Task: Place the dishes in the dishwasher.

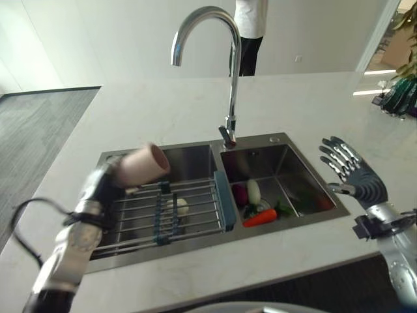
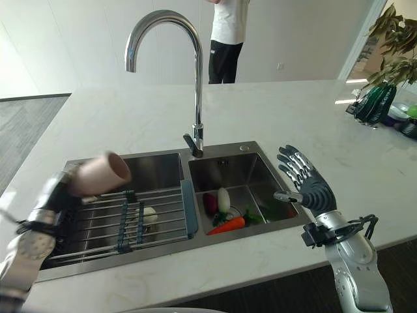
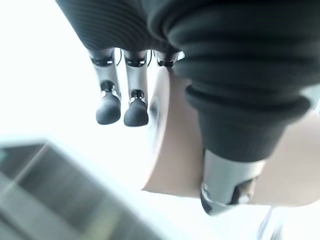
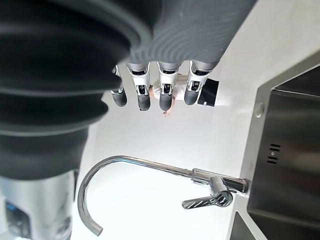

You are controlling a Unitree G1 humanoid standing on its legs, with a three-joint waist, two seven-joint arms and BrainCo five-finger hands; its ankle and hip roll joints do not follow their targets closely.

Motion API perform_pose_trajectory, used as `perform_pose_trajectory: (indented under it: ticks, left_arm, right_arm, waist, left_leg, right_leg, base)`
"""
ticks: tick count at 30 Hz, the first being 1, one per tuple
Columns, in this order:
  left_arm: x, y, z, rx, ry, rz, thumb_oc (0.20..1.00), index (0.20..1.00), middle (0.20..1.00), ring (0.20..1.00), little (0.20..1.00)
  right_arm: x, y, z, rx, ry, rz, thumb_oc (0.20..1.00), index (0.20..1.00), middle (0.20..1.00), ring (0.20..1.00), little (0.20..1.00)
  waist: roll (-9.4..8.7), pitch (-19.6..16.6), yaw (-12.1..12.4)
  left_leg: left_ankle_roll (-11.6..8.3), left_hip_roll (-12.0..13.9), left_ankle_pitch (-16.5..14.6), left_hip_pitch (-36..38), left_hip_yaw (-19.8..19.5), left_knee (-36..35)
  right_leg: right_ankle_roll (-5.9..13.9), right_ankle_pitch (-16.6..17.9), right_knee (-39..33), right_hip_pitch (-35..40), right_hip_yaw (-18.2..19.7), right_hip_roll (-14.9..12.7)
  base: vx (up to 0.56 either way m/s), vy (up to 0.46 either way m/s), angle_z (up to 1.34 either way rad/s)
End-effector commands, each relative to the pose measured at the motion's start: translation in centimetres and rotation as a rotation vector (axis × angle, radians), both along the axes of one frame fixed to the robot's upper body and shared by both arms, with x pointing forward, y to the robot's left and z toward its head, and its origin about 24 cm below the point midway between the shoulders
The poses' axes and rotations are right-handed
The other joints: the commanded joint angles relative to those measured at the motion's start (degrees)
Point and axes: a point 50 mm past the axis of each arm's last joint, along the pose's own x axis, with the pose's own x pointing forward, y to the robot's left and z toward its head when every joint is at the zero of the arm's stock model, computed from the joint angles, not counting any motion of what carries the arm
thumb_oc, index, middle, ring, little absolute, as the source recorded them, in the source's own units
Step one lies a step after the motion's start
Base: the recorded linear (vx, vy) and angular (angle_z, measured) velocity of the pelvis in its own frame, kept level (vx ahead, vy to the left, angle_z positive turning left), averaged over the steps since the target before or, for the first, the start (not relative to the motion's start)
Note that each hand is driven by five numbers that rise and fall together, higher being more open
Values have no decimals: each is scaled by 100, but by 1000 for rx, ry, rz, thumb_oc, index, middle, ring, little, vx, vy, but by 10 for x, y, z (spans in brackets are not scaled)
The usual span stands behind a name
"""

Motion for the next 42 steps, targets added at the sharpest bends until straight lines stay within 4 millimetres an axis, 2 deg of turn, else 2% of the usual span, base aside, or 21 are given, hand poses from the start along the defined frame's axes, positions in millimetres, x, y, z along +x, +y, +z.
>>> perform_pose_trajectory:
  ticks: [1,3,5,6,9,10,11,13,15,16,17,18,19,21,22,23,28,33,36,39,42]
  left_arm:
    - [5,-16,36,-198,-310,-139,200,200,200,200,200]
    - [-1,-26,47,-297,-433,-207,200,200,200,200,200]
    - [-7,-30,50,-336,-494,-221,200,200,200,200,200]
    - [-7,-41,53,-383,-544,-284,200,200,200,200,200]
    - [-1,-52,60,-356,-615,-316,200,200,200,200,200]
    - [3,-55,62,-345,-628,-327,200,200,200,200,200]
    - [15,-65,70,-322,-663,-391,200,200,200,200,200]
    - [17,-67,73,-318,-646,-418,200,200,200,200,200]
    - [15,-66,72,-316,-617,-427,200,200,200,200,200]
    - [14,-66,73,-319,-608,-433,200,200,200,200,200]
    - [6,-61,74,-327,-629,-417,200,200,200,200,200]
    - [0,-56,77,-333,-662,-416,200,200,200,200,200]
    - [0,-55,78,-335,-671,-421,200,200,200,200,200]
    - [-2,-61,81,-325,-702,-459,200,200,200,200,200]
    - [-2,-63,82,-320,-708,-468,200,200,200,200,200]
    - [-1,-71,82,-329,-719,-499,200,200,200,200,200]
    - [5,-77,88,-350,-712,-518,200,200,200,200,200]
    - [-4,-76,82,-396,-676,-560,200,200,200,200,200]
    - [1,-78,86,-438,-678,-603,200,200,200,200,200]
    - [-2,-75,89,-491,-719,-584,200,200,200,200,200]
    - [-2,-71,85,-533,-726,-583,200,200,200,200,200]
  right_arm:
    - [2,0,47,28,-306,-45,1000,1000,1000,1000,1000]
    - [7,6,59,52,-350,-35,1000,1000,1000,1000,1000]
    - [9,7,64,61,-369,-29,1000,1000,1000,1000,1000]
    - [3,0,64,80,-383,-36,1000,1000,1000,1000,1000]
    - [3,2,63,51,-411,-45,1000,1000,1000,1000,1000]
    - [6,2,65,49,-421,-51,1000,1000,1000,1000,1000]
    - [12,3,69,56,-461,-89,1000,1000,1000,1000,1000]
    - [14,5,67,65,-460,-107,1000,1000,1000,1000,1000]
    - [12,6,64,98,-434,-108,1000,1000,1000,1000,1000]
    - [11,7,62,94,-428,-105,1000,1000,1000,1000,1000]
    - [4,8,61,107,-436,-104,1000,1000,1000,1000,1000]
    - [1,6,64,121,-472,-135,1000,1000,1000,1000,1000]
    - [-1,7,65,125,-489,-141,1000,1000,1000,1000,1000]
    - [-9,7,61,154,-518,-166,1000,1000,1000,1000,1000]
    - [-11,7,60,151,-525,-170,1000,1000,1000,1000,1000]
    - [-15,12,57,123,-532,-184,1000,1000,1000,1000,1000]
    - [-14,14,57,123,-520,-163,1000,1000,1000,1000,1000]
    - [-10,17,56,72,-508,-169,1000,1000,1000,1000,1000]
    - [-8,9,61,54,-524,-209,1000,1000,1000,1000,1000]
    - [-10,2,70,6,-545,-188,1000,1000,1000,1000,1000]
    - [-7,2,70,-24,-544,-185,1000,1000,1000,1000,1000]
  waist:
    - [201,269,388]
    - [159,417,636]
    - [102,509,688]
    - [-55,593,523]
    - [-3,666,309]
    - [39,683,244]
    - [191,711,-39]
    - [234,833,23]
    - [213,934,75]
    - [209,962,100]
    - [220,1019,177]
    - [297,983,215]
    - [316,965,212]
    - [294,854,144]
    - [256,814,135]
    - [188,735,36]
    - [-31,473,184]
    - [6,385,495]
    - [23,346,362]
    - [-8,322,269]
    - [114,239,255]
  left_leg:
    - [-685,1079,209,39,15,63]
    - [-679,972,202,-252,-692,63]
    - [-627,872,303,-220,-718,339]
    - [-489,821,15,-274,-539,1602]
    - [-345,437,-559,109,-875,2248]
    - [-331,379,-674,241,-855,2207]
    - [-103,209,-1221,890,-578,1049]
    - [27,-42,-1350,927,-903,640]
    - [113,-193,-1406,978,-956,593]
    - [136,-225,-1369,994,-949,519]
    - [237,-308,-1113,1034,-888,177]
    - [319,-227,-945,902,-850,72]
    - [365,-222,-907,829,-883,63]
    - [501,-256,-757,565,-1236,64]
    - [520,-282,-692,478,-1318,63]
    - [572,-348,-643,340,-1546,70]
    - [374,-460,-340,-81,-1787,69]
    - [74,-270,-15,-466,-1684,63]
    - [-125,142,27,-247,-605,179]
    - [-232,340,-174,-84,-169,509]
    - [-329,479,-71,219,178,143]
  right_leg:
    - [175,164,32,-264,-353,-192]
    - [111,94,32,-513,-119,-27]
    - [44,155,32,-629,-31,-16]
    - [-7,362,32,-796,-181,-147]
    - [51,618,32,-1293,-237,-178]
    - [87,711,32,-1425,-289,-181]
    - [436,1225,32,-1919,-291,-405]
    - [611,1485,33,-2052,-209,-566]
    - [605,1532,74,-2046,-281,-662]
    - [581,1508,92,-2026,-325,-684]
    - [520,1393,1063,-1970,-406,-692]
    - [392,892,1698,-1781,-260,-567]
    - [357,740,2020,-1730,-151,-520]
    - [248,357,2640,-1371,644,-134]
    - [233,344,2623,-1281,768,-52]
    - [265,166,2822,-1144,1299,327]
    - [57,-176,1415,-446,1448,560]
    - [-21,-299,579,7,971,547]
    - [-159,-364,370,-17,251,386]
    - [-86,-174,318,-27,-244,72]
    - [-7,-116,275,7,-668,-91]
  base:
    - [-391,-233,47]
    - [-549,-131,87]
    - [-555,58,-9]
    - [-574,155,-74]
    - [-532,277,2]
    - [-699,726,7]
    - [-586,670,-26]
    - [-481,569,50]
    - [-342,310,28]
    - [-531,388,-18]
    - [-662,384,8]
    - [-607,327,-1]
    - [-354,102,9]
    - [-233,-1,34]
    - [-218,-68,70]
    - [-165,-95,115]
    - [-78,-187,96]
    - [-105,-81,74]
    - [-262,215,141]
    - [-265,393,175]
    - [-151,544,118]
